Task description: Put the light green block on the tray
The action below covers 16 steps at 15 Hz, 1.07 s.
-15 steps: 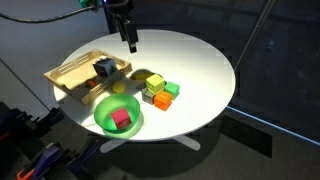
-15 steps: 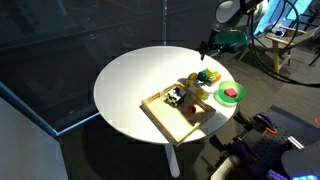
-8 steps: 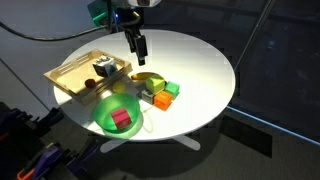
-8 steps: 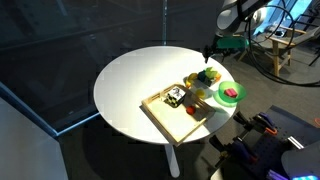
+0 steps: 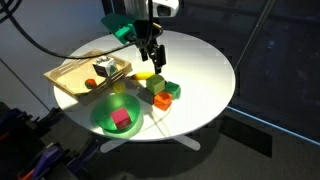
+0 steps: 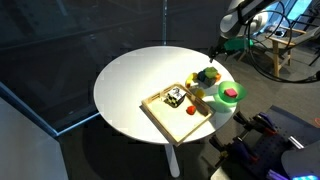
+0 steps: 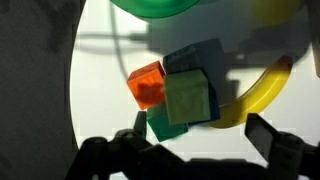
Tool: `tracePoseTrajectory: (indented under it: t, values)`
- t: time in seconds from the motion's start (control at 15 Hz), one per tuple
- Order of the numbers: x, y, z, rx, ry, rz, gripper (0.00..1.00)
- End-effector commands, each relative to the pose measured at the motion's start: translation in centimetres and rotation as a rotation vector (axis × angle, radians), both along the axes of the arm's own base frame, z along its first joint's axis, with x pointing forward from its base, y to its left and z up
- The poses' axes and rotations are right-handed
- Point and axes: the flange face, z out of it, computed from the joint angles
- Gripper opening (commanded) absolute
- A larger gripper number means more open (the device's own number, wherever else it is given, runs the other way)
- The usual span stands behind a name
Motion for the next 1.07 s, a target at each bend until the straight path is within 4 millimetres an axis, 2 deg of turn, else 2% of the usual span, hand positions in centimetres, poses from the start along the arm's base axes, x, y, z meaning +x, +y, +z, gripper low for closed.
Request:
tracePoseTrajectory:
  t: [0.0,0.47,1.0]
  values:
    - [1.1,-1.4,-1.1,0.011,-0.015,0.065,1.0]
    - [2.6,-1.0,-3.7,0.04,0.008,0.118,1.0]
    - [3.7,-0.9,-5.8,0.041,0.026,0.133,1.0]
